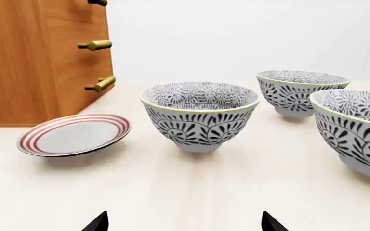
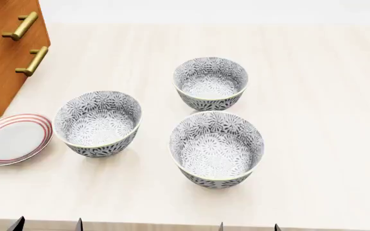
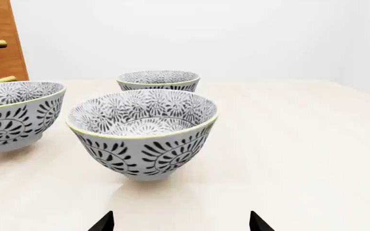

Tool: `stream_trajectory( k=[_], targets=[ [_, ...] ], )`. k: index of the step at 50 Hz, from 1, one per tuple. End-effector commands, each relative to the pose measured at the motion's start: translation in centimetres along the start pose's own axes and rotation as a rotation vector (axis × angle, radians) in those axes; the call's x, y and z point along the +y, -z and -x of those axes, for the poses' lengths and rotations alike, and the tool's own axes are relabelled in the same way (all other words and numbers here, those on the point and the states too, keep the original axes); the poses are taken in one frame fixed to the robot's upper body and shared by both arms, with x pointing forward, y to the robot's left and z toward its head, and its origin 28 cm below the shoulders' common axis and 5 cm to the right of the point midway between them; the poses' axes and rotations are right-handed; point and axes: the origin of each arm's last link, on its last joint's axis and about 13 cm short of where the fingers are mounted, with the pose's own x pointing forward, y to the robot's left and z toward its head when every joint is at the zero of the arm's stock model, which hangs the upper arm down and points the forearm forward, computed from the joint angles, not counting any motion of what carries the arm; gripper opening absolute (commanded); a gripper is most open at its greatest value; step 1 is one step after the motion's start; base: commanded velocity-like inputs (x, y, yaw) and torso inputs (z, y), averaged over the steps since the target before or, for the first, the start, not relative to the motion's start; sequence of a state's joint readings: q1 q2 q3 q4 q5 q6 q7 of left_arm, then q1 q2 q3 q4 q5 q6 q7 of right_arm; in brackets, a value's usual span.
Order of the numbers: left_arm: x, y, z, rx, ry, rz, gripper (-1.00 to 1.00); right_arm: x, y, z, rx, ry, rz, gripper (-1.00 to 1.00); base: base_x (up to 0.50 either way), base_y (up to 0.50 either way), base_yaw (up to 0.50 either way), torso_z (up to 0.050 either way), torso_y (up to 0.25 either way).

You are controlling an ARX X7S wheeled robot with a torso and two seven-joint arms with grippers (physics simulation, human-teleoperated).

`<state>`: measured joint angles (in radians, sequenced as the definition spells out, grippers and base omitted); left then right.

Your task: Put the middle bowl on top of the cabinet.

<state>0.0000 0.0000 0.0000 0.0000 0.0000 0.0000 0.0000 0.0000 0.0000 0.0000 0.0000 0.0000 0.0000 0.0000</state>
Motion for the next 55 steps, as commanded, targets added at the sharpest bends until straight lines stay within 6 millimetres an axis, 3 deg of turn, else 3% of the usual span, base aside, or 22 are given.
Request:
stream_trajectory(
  k=[1,14,15,16,22,31,38,41,42,47,51,55],
  targets=[
    [0.0,0.1,0.0,0.0,0.0,0.0,1.0,0.0,0.0,0.0,0.0,0.0,0.0,1.0,0.0,0.0,0.0,0.0,0.0],
    [0.1,0.0,-0.1,0.014,-0.024,-0.029,1.0,0.0,-0.3,0.1,-0.008,0.005,-0.009,1.0,0.0,0.0,0.0,0.0,0.0],
    [4.6,-27.6,-9.3,-0.387,-0.367,0.344,1.0,-7.5,-11.6,15.3,-0.502,0.576,0.026,1.0,0.0,0.0,0.0,0.0,0.0],
    [0.2,0.0,-0.1,0.01,-0.024,-0.029,1.0,0.0,-0.3,0.1,-0.009,0.005,-0.01,1.0,0.0,0.0,0.0,0.0,0.0],
    [0.9,0.6,-1.5,0.08,-0.027,0.044,1.0,0.3,0.3,-0.6,0.018,0.002,0.013,1.0,0.0,0.0,0.0,0.0,0.0],
    [1.9,0.5,-2.2,0.028,-0.087,0.024,1.0,0.7,0.1,-0.8,0.027,0.017,0.022,1.0,0.0,0.0,0.0,0.0,0.0],
    [2.3,-1.3,-1.7,0.007,-0.1,0.033,1.0,-0.2,-1.6,0.4,-0.039,0.093,0.019,1.0,0.0,0.0,0.0,0.0,0.0],
    [2.7,-3.5,-1.5,-0.019,-0.107,0.071,1.0,-2.1,-4.8,3.1,-0.137,0.208,-0.002,1.0,0.0,0.0,0.0,0.0,0.0],
    [2.7,-3.6,-1.5,-0.019,-0.107,0.071,1.0,-2.1,-4.8,3.1,-0.137,0.208,-0.002,1.0,0.0,0.0,0.0,0.0,0.0],
    [3.1,-7.6,-1.0,-0.117,-0.113,0.136,1.0,-5.7,-9.3,10.0,-0.323,0.458,-0.033,1.0,0.0,0.0,0.0,0.0,0.0],
    [3.2,-9.2,-1.8,-0.117,-0.132,0.167,1.0,-7.2,-10.6,13.6,-0.399,0.587,-0.005,1.0,0.0,0.0,0.0,0.0,0.0],
    [3.3,-9.4,-2.4,-0.115,-0.15,0.172,1.0,-8.2,-11.2,15.7,-0.44,0.663,0.0,1.0,0.0,0.0,0.0,0.0,0.0]
  ],
)
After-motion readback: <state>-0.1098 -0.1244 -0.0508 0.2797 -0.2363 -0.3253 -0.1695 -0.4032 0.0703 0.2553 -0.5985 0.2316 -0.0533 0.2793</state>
